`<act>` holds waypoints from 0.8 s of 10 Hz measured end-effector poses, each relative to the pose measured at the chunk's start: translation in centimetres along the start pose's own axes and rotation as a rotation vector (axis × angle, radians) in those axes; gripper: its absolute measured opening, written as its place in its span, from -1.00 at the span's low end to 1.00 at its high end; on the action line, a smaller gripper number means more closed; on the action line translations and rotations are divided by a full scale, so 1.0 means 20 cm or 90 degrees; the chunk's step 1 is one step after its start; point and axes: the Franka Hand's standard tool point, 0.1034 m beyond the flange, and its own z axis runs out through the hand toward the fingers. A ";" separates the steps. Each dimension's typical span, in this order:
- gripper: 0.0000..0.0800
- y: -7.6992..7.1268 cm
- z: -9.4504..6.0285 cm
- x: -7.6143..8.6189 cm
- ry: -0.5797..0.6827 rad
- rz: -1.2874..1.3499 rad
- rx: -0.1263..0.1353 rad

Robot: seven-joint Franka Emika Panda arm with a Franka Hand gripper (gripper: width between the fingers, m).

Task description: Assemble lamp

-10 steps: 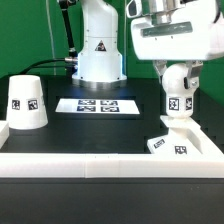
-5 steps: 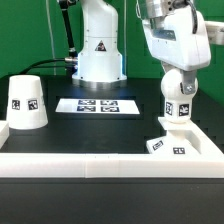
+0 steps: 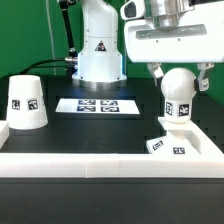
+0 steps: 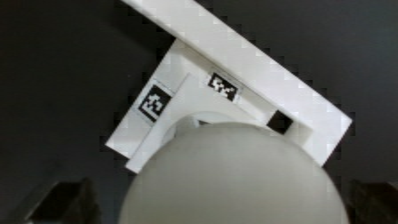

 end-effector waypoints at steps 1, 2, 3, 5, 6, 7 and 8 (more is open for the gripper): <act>0.75 0.00 0.00 0.00 0.000 -0.047 0.000; 0.75 0.00 0.00 0.00 0.000 -0.076 0.000; 0.75 0.00 0.00 0.00 0.000 -0.136 -0.001; 0.75 0.00 0.00 0.03 0.029 -0.358 -0.005; 0.75 0.00 0.00 0.04 0.035 -0.448 -0.011; 0.75 0.00 0.00 0.04 0.039 -0.546 -0.022; 0.75 -0.01 0.01 0.03 0.041 -0.631 -0.037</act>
Offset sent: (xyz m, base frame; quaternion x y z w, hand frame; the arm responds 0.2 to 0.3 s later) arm 0.0000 0.0000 0.0000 0.0000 0.0000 -0.1938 0.9810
